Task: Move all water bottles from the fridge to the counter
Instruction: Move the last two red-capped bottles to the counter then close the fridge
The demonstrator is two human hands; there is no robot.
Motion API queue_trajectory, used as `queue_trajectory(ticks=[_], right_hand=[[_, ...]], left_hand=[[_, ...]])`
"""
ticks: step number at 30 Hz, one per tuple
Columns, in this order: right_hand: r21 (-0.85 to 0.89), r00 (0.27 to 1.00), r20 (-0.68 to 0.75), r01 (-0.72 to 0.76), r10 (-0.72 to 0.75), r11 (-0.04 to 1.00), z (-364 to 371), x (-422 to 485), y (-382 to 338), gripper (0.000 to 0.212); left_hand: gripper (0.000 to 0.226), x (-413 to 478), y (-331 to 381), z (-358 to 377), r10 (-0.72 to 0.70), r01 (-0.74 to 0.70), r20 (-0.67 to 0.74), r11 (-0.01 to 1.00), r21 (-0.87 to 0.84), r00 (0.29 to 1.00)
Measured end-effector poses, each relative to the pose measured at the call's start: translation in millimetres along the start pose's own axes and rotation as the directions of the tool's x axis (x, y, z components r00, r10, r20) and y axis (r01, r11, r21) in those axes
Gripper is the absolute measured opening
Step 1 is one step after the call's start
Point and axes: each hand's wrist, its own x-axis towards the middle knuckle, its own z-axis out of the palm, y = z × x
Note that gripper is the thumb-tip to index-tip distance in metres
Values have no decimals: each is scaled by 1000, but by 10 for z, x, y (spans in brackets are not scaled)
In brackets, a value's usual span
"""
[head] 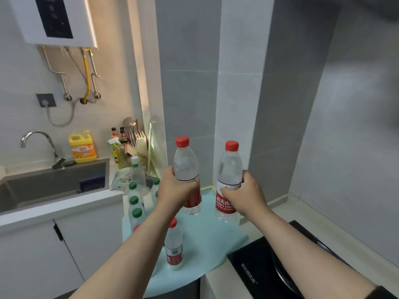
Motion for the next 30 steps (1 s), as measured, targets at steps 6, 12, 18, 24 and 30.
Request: queue_trajectory(ticks=[6, 12, 18, 24, 30], right_hand=[[2, 998, 49, -38, 37, 999, 345, 713, 541, 49], [-25, 991, 92, -91, 93, 996, 767, 1358, 1237, 51], [-44, 980, 154, -119, 124, 992, 1178, 1850, 1776, 50], [-84, 977, 170, -117, 130, 990, 1424, 2069, 2165, 47], [-126, 970, 207, -99, 124, 987, 1499, 2142, 2446, 47]], left_hand=[[47, 498, -509, 634, -152, 148, -77, 987, -53, 985], [38, 839, -1013, 1242, -349, 327, -179, 934, -141, 920], [31, 1146, -1609, 1695, -410, 383, -257, 912, -148, 875], [32, 1220, -2084, 1995, -427, 407, -314, 904, -132, 848], [35, 1227, -2337, 2129, -472, 456, -303, 881, -124, 828]])
